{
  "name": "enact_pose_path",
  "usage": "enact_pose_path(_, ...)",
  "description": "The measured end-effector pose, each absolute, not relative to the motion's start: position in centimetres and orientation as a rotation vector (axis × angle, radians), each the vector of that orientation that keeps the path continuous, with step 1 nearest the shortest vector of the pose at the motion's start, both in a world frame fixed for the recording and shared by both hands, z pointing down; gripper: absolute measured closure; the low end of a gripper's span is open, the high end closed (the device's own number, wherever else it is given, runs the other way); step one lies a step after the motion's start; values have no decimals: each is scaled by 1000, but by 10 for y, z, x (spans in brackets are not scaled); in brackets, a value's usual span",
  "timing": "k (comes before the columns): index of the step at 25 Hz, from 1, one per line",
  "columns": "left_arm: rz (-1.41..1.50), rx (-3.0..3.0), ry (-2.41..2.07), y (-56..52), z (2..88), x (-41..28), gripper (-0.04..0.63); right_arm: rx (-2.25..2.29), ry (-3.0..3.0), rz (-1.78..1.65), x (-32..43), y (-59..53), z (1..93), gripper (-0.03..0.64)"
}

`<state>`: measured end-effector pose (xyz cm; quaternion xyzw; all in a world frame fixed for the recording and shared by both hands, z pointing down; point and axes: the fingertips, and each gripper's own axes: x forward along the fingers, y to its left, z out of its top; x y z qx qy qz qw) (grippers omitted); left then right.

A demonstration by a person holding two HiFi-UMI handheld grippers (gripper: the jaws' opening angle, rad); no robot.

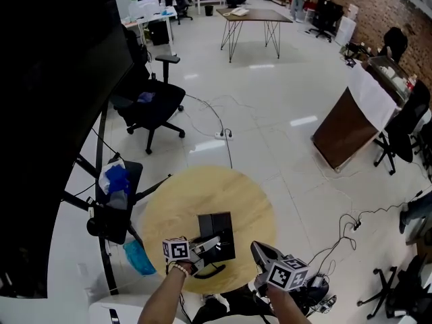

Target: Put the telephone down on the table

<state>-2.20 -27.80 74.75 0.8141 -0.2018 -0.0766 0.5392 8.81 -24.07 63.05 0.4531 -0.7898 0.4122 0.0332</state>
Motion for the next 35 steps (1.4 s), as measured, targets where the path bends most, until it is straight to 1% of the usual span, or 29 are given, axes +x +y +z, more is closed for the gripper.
enact_pose_path(4,-130,1929,-467,-280,768,-20,428,1394,-2411,1284,92,-245,637,612)
enact_pose_path(14,-150,1931,-424,-285,771,-11,428,1383,-2383,1300,95,-250,647,612)
enact_pose_path(22,-17,1991,-487,-282,788,-15,430,1389,-2375,1296,99,-259,648,612)
enact_pose_path(31,58,1941,-560,-280,801,-23,411,1385,-2381,1301,99,-266,651,612)
enact_pose_path(35,85,1961,-613,-283,801,-25,393,1384,-2381,1303,99,-265,650,612)
